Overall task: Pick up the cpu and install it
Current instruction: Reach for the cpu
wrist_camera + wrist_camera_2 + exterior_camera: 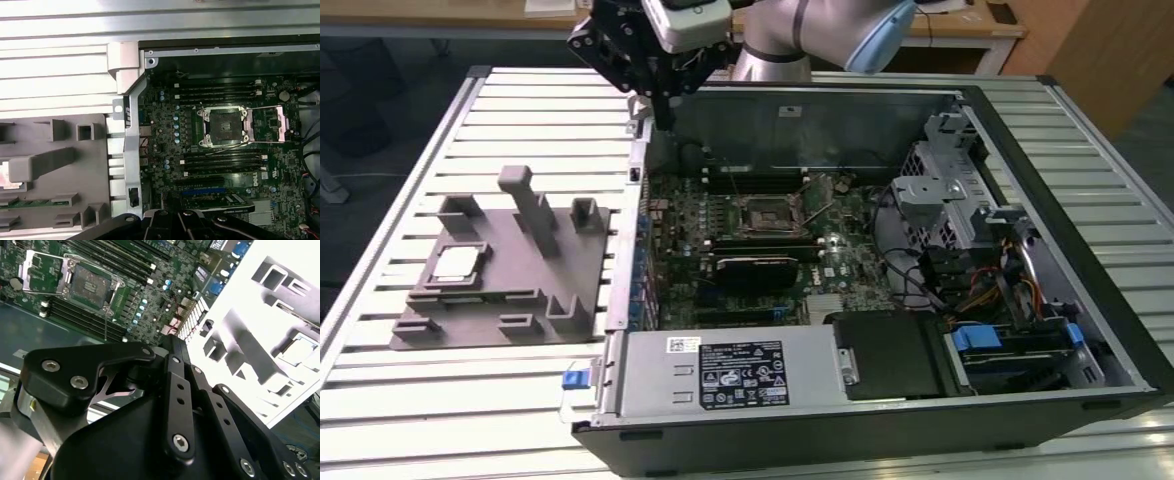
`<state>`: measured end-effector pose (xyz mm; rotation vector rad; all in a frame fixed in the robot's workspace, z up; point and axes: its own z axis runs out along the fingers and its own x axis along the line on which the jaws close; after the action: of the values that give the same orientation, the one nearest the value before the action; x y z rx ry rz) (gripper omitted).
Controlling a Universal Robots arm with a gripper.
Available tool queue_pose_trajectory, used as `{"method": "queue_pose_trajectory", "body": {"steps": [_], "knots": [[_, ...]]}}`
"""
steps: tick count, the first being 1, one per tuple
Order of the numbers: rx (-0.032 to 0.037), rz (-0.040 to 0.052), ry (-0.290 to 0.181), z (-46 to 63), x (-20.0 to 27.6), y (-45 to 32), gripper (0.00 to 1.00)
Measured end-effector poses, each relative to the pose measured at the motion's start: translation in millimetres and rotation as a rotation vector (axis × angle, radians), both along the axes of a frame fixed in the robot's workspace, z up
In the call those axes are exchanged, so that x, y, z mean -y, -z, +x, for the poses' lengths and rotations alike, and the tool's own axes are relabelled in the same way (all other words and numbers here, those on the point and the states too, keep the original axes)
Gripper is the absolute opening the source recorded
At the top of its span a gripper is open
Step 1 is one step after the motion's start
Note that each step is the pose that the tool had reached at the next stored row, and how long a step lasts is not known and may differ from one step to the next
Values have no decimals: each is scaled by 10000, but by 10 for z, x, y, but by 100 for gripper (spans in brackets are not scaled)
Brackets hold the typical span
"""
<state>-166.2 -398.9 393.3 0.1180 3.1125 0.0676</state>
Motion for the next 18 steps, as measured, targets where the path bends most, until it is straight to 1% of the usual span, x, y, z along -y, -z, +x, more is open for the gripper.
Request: {"method": "queue_pose_trajectory", "body": {"steps": [18], "knots": [[0, 0, 0, -349, 0, 13, 11]]}}
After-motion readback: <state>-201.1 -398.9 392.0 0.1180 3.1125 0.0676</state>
